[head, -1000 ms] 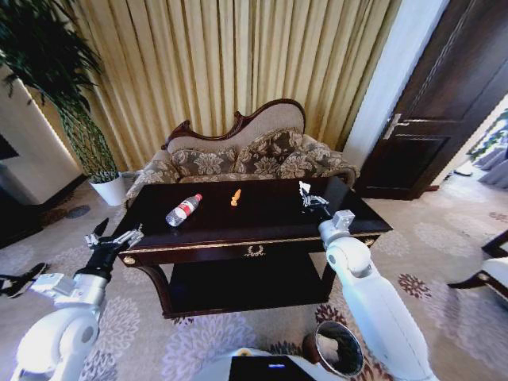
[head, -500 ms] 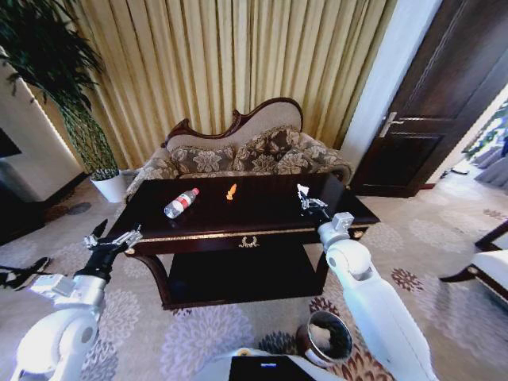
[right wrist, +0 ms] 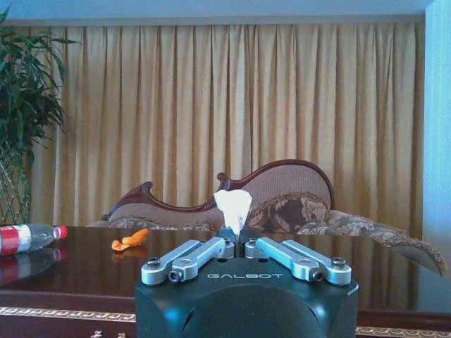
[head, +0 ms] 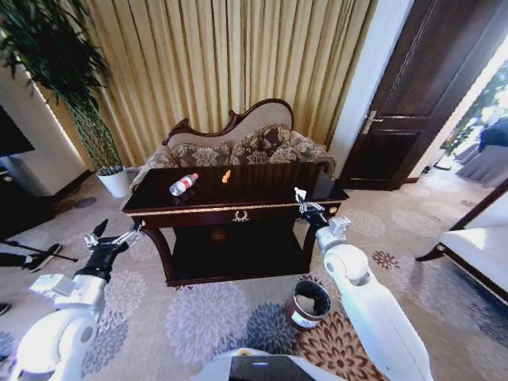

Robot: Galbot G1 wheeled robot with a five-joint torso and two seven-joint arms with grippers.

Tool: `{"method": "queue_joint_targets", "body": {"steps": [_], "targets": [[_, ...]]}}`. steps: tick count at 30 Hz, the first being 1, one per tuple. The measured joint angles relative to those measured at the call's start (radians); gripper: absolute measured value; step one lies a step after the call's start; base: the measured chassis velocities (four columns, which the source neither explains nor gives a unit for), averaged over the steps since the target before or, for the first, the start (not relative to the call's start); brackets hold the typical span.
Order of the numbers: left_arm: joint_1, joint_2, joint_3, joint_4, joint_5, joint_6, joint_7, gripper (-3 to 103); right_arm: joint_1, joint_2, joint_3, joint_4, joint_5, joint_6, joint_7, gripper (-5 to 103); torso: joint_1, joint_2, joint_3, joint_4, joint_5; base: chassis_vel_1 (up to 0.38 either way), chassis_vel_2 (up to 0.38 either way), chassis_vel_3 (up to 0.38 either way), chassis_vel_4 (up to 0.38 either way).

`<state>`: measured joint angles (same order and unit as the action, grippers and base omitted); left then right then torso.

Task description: Move to the front of the table and place the trash on the table into the trash bin.

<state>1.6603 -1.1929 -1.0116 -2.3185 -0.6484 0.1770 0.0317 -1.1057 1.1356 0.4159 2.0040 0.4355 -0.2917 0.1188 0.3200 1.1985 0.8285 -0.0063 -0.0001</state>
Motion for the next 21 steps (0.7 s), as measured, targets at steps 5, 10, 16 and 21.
{"method": "queue_joint_targets", "body": {"steps": [5, 10, 16, 21], "targets": [[-0.001, -0.002, -0.002, 0.001, -0.005, -0.001, 0.002, 100, -0.035, 0.016, 0.008, -0.044, -0.041, 0.006, 0.0, 7, 0.0, 0.0, 0.0, -0.0001, 0.0, 0.01, -0.011, -0.007, 0.015], [-0.002, -0.006, -0.01, 0.003, -0.014, -0.002, 0.005, 100, -0.102, 0.046, 0.031, -0.136, -0.092, 0.025, 0.0, 4, 0.001, -0.001, 0.001, -0.0004, 0.0003, 0.0, 0.0, 0.0, 0.0], [-0.01, -0.003, -0.025, 0.011, -0.03, -0.002, 0.009, 100, -0.174, 0.1, 0.05, -0.299, -0.117, 0.061, 0.0, 0, 0.001, -0.001, 0.0, -0.0005, 0.0, -0.004, 0.009, 0.002, -0.004], [-0.019, -0.006, -0.022, 0.016, -0.03, -0.003, 0.01, 100, -0.157, 0.109, 0.036, -0.472, -0.142, 0.091, 0.0, 0, 0.0, 0.0, 0.0, 0.0, 0.0002, 0.0, 0.0, 0.0, 0.0]]}}
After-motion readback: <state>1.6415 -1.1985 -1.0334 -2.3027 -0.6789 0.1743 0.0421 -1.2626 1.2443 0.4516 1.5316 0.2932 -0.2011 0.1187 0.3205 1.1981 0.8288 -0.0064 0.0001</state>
